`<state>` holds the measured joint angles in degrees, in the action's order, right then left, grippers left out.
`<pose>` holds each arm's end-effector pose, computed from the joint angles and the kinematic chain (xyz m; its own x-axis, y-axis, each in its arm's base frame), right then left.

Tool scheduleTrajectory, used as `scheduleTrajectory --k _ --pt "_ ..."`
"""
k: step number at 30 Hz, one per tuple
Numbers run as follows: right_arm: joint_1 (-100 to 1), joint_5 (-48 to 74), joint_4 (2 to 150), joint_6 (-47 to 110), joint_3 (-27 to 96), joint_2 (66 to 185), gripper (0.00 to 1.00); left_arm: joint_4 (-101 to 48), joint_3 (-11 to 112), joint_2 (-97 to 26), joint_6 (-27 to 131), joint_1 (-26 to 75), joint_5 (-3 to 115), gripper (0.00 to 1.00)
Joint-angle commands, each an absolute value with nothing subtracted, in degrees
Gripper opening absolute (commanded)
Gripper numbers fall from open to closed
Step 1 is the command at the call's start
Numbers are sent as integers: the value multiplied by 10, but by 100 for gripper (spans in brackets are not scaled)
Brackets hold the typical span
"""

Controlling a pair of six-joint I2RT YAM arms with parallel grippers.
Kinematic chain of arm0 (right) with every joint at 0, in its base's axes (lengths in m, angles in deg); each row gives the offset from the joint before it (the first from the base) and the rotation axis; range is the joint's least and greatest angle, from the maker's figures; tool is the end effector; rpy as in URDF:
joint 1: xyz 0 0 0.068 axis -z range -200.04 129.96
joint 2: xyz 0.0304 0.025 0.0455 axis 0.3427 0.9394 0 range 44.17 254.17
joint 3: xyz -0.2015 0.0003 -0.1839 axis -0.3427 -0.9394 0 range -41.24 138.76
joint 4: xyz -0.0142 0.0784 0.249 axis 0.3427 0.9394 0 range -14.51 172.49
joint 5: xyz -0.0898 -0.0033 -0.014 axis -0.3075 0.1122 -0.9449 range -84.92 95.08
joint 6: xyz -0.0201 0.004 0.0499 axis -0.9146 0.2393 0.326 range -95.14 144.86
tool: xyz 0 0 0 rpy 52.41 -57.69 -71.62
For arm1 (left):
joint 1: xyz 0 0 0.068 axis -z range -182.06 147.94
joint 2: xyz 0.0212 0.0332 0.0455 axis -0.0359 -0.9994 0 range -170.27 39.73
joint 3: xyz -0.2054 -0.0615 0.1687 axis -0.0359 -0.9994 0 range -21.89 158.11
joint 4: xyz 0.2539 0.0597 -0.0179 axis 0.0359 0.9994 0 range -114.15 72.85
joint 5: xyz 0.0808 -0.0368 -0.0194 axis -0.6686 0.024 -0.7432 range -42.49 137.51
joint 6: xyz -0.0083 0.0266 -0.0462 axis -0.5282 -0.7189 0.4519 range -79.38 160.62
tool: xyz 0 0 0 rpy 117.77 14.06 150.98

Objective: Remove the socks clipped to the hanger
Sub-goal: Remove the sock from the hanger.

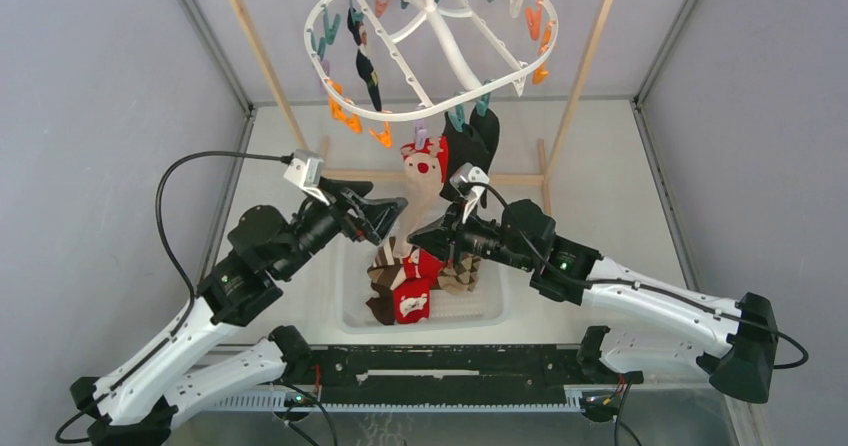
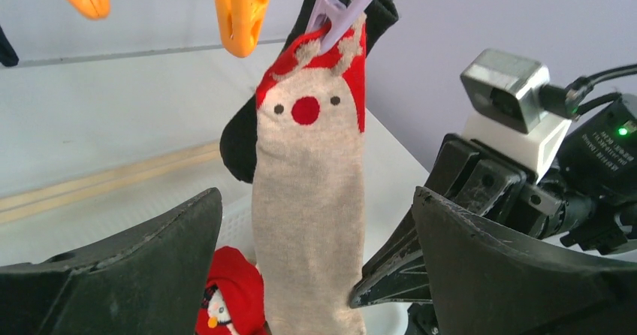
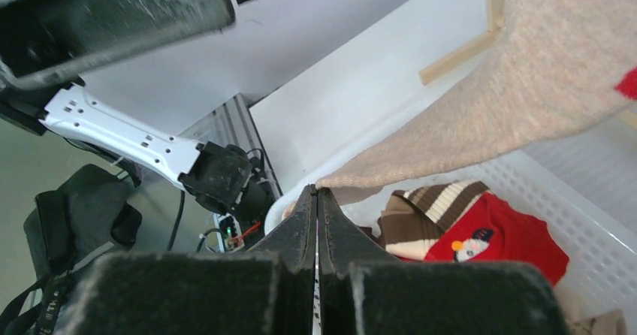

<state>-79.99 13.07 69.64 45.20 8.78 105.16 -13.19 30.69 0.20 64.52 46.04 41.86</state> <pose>0.1223 0.2214 0.3469 -0.3640 0.0583 -0.9296 -0.8532 0.3795 0.3578 0.1033 -0.1099 0.3992 -0.2511 -0.3237 -0.9122 0.6270 0.6635 -0.4081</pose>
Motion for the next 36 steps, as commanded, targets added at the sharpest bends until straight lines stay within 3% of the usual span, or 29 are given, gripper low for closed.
scheduleTrajectory --k 1,21,36 --pt "-782 124 701 441 78 1026 0 -193 355 -20 623 463 417 100" --pt "-760 121 740 443 60 966 0 -289 406 -115 570 452 413 100" --pt "-757 121 746 444 57 957 0 -281 446 -151 544 446 552 99"
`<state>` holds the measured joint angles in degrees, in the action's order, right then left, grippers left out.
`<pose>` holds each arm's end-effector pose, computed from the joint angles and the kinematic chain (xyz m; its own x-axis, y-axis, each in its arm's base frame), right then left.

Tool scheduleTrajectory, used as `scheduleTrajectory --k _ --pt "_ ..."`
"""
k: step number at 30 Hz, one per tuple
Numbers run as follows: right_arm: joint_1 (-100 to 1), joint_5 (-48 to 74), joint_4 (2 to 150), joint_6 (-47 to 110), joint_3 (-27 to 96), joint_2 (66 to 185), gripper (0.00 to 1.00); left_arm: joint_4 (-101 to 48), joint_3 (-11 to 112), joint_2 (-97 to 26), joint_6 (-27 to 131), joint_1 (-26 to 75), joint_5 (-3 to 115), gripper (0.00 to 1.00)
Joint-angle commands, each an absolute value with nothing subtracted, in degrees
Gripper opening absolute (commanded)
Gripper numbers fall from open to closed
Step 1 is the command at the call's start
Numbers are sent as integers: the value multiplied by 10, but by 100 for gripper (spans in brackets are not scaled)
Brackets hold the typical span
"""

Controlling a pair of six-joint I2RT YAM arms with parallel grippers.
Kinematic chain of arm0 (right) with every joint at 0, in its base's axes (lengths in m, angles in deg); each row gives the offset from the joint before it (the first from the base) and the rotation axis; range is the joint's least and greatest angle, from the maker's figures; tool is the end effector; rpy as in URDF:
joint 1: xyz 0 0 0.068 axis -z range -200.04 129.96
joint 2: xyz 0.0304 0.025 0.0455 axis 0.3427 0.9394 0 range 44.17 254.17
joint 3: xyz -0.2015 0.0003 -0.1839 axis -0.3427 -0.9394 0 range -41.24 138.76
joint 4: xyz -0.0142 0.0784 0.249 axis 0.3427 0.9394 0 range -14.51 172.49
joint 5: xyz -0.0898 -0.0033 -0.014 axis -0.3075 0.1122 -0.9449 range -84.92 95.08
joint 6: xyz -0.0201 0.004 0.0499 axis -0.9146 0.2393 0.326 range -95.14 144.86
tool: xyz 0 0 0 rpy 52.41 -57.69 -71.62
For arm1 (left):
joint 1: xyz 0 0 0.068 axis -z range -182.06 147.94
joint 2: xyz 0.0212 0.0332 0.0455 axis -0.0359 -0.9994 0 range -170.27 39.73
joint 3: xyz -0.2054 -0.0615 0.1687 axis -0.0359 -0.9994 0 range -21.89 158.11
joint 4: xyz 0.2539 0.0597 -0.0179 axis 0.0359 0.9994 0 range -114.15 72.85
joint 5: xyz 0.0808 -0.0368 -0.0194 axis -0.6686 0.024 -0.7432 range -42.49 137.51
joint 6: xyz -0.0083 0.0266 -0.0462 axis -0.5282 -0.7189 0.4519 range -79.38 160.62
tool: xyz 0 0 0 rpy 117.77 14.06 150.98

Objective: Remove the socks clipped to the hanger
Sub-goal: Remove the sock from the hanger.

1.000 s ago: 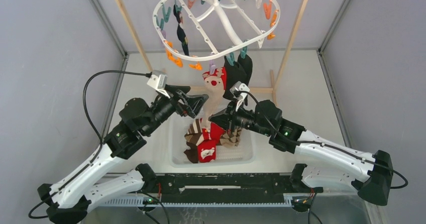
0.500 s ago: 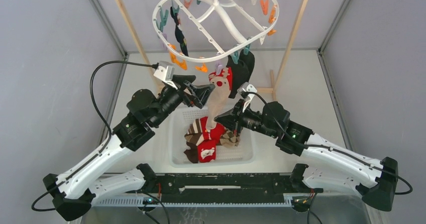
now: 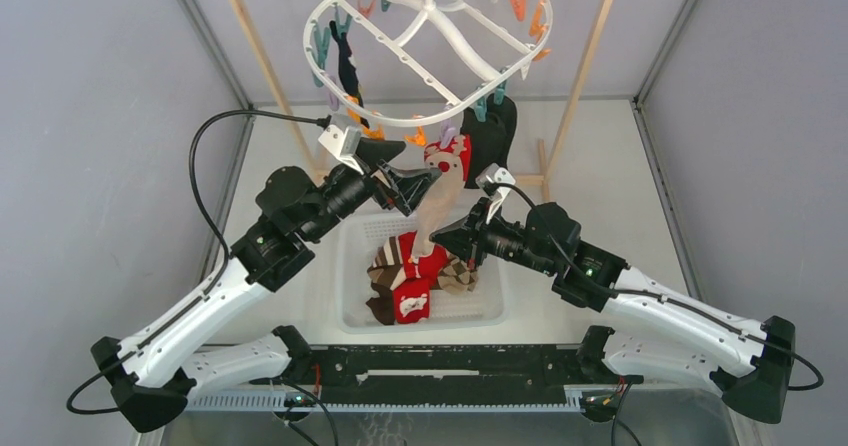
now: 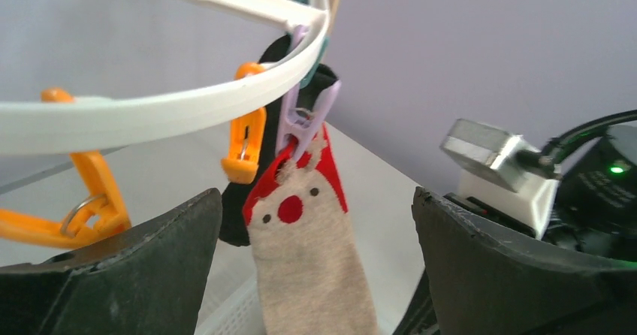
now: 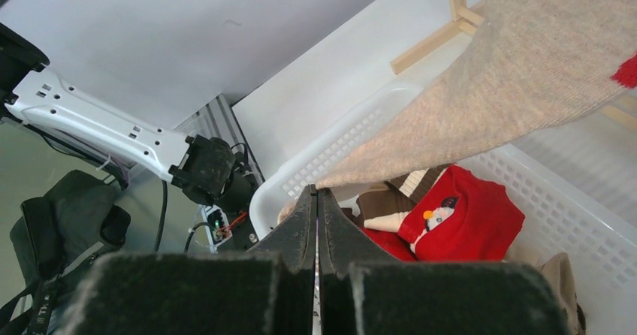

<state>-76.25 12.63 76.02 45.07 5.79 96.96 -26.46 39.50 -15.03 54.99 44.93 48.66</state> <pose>0.1178 0.1845 0.3469 -0.3669 0.0675 -0.9278 -0.8202 0.4470 0.3569 0.1443 -0.1557 0.4340 -0.0821 -0.2757 -0.9577 0.7477 0.6184 -0.2421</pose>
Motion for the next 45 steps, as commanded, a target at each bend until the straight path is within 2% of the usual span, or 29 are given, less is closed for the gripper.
scheduleTrajectory --k 1,7,18,32,45 --pt "-757 122 747 444 57 957 0 -280 453 -156 549 446 569 99" --pt "-756 121 750 444 54 950 0 -280 497 -182 578 445 658 100" --pt "-755 118 752 445 54 936 0 -260 549 -253 573 438 667 100" --pt "-755 114 782 443 50 911 0 -288 544 -287 582 403 628 100" --pt "-758 115 794 444 50 888 0 -256 503 -220 556 402 560 100"
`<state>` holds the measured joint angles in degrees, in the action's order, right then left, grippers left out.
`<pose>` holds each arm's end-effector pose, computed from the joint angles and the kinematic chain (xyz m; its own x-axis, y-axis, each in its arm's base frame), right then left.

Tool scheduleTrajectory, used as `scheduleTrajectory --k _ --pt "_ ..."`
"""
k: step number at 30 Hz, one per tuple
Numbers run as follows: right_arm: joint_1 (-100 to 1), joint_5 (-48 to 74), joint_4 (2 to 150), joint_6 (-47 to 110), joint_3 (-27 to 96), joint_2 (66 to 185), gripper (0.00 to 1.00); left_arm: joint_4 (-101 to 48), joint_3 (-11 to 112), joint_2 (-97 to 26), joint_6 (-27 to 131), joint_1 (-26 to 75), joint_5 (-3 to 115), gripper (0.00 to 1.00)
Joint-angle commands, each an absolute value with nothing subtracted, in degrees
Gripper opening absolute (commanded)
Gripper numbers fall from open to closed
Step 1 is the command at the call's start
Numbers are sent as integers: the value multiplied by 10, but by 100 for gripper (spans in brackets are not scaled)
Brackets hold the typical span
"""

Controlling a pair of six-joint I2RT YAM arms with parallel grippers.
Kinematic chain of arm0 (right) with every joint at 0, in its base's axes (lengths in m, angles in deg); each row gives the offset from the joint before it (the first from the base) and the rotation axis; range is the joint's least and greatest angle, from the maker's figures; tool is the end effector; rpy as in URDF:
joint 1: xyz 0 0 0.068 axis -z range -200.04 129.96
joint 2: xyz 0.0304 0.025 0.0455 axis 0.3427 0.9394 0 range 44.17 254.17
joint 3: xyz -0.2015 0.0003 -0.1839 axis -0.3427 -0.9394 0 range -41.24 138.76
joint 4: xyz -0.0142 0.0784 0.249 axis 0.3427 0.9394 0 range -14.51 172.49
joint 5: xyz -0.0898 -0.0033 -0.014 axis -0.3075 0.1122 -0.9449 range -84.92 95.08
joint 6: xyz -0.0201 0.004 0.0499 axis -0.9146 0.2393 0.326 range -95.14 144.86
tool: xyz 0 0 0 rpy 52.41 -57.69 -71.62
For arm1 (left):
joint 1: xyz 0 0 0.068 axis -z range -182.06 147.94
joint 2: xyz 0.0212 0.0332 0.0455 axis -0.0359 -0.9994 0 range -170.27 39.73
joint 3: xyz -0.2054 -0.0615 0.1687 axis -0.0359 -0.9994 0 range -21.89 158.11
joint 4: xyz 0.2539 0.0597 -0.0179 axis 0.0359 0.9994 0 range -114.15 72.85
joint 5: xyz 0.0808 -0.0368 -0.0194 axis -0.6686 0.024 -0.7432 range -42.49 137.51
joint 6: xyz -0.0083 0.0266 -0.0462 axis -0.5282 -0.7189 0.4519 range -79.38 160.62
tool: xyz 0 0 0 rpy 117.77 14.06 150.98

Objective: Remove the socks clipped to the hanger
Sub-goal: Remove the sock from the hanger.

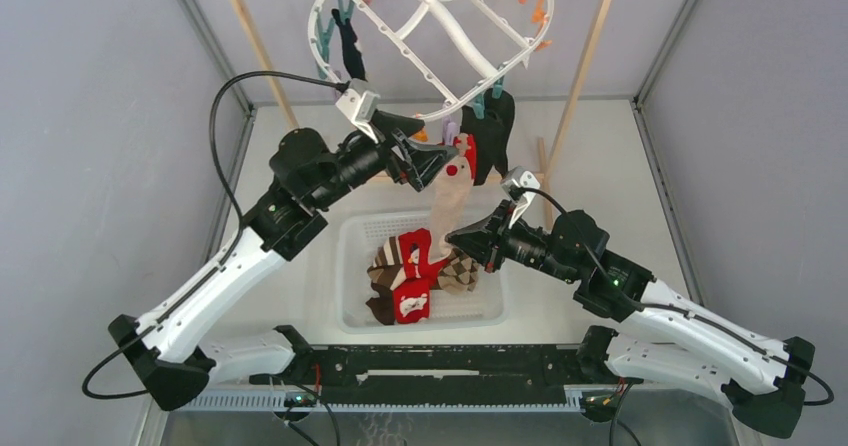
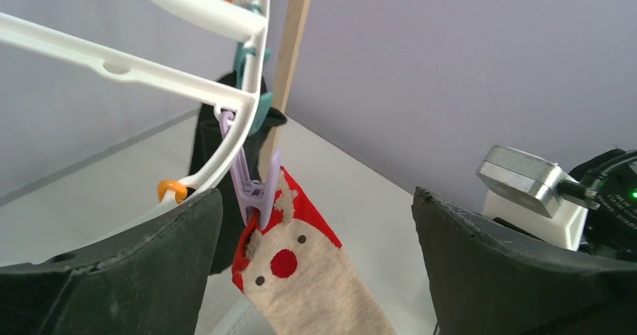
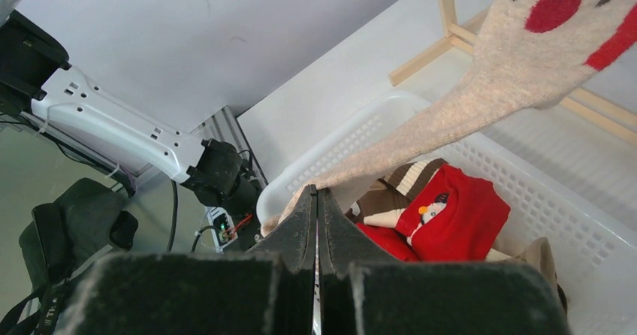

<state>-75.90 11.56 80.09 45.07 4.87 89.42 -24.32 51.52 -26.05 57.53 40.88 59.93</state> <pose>0.1018 0.1574 0.3575 -0.3403 0.1098 -0.9339 -0.8184 0.4545 0.3516 0.1809 -0.1788 0.4610 -0.1438 -0.2542 -0.9564 0.8147 0.5182 -0.2602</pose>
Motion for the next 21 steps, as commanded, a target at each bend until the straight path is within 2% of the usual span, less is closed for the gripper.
scheduleTrajectory --k 1,12,21 --pt "-760 115 791 445 50 888 0 -251 502 -215 553 403 555 100" --pt "-778 126 761 453 51 903 0 -201 478 -169 521 398 503 100" --pt "-790 127 738 455 54 912 0 -201 456 -142 513 398 522 100"
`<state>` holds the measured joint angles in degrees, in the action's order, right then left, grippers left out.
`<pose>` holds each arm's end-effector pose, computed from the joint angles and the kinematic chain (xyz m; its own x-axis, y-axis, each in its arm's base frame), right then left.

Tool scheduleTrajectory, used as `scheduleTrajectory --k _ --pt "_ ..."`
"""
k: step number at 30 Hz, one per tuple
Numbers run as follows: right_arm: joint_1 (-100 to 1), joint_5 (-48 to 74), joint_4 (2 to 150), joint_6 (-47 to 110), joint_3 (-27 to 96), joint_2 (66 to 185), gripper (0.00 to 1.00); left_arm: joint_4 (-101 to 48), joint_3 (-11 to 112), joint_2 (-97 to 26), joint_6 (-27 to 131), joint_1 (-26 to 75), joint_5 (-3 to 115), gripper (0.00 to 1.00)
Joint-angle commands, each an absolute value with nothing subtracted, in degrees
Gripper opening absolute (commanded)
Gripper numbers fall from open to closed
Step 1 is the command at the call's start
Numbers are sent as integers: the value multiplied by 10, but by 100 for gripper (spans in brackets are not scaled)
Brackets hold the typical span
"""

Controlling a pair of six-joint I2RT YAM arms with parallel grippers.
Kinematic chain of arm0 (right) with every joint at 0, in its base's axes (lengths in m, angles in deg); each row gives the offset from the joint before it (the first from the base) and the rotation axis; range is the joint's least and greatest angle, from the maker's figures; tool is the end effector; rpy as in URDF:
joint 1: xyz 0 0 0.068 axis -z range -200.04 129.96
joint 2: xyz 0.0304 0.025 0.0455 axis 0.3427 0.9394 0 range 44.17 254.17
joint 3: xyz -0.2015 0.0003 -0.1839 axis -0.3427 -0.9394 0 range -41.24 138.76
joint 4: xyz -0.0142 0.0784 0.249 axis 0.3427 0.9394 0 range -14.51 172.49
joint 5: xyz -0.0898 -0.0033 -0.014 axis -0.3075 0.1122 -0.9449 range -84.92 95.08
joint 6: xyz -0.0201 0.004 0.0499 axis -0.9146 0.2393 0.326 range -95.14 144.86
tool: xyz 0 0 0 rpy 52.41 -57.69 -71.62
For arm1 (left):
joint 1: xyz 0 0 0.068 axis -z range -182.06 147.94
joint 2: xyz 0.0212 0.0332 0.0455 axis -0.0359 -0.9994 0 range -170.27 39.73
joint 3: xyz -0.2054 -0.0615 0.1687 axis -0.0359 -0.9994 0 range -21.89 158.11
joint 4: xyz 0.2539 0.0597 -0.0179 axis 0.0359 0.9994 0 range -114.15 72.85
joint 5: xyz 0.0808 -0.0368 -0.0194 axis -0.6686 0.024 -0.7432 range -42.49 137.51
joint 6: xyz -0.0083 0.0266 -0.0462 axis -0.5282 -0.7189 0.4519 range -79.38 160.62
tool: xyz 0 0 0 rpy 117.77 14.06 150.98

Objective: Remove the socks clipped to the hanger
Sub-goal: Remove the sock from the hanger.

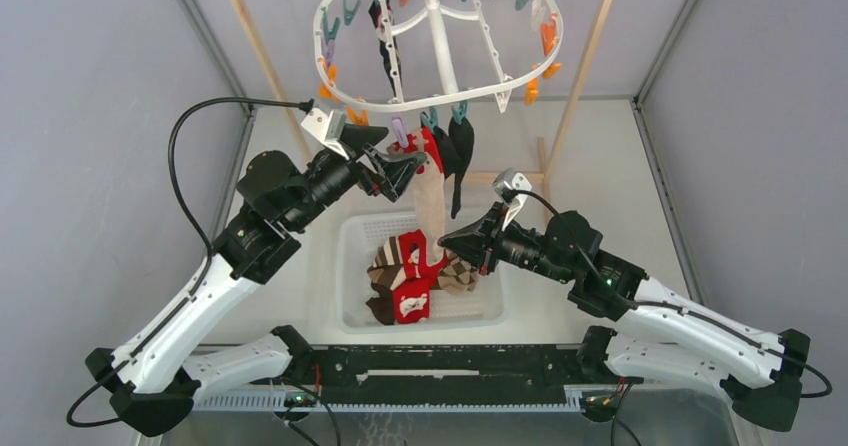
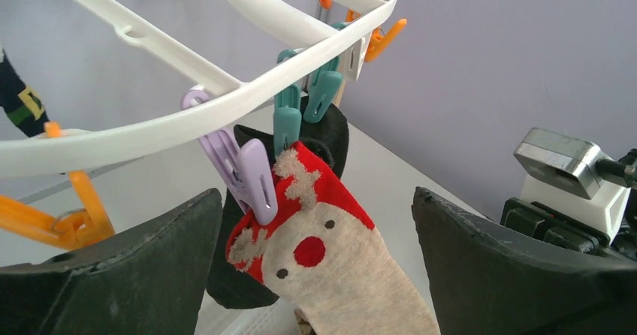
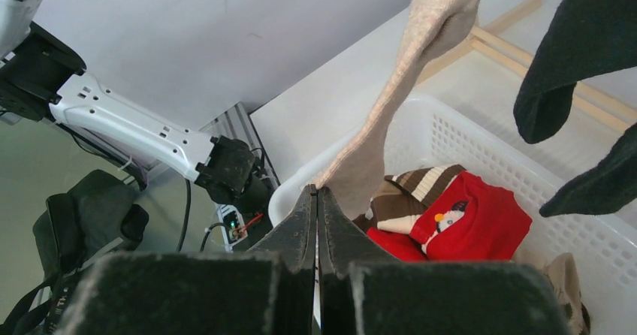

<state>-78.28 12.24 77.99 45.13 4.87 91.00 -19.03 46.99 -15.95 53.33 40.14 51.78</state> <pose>0.0985 0.1676 0.3568 -0.3427 0.0995 -0.9342 -0.8426 0.4072 0.3525 0.1496 -0.1392 0.4612 -0.0578 -0.2437 -0.9681 0.7297 0.6515 -0.2076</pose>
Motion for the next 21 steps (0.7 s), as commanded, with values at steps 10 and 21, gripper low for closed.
scheduleTrajectory --k 10,21 --pt "-795 126 741 455 55 910 0 -222 442 -151 518 368 554 95" --pt "-797 126 740 456 55 909 0 -292 426 -173 549 326 660 81"
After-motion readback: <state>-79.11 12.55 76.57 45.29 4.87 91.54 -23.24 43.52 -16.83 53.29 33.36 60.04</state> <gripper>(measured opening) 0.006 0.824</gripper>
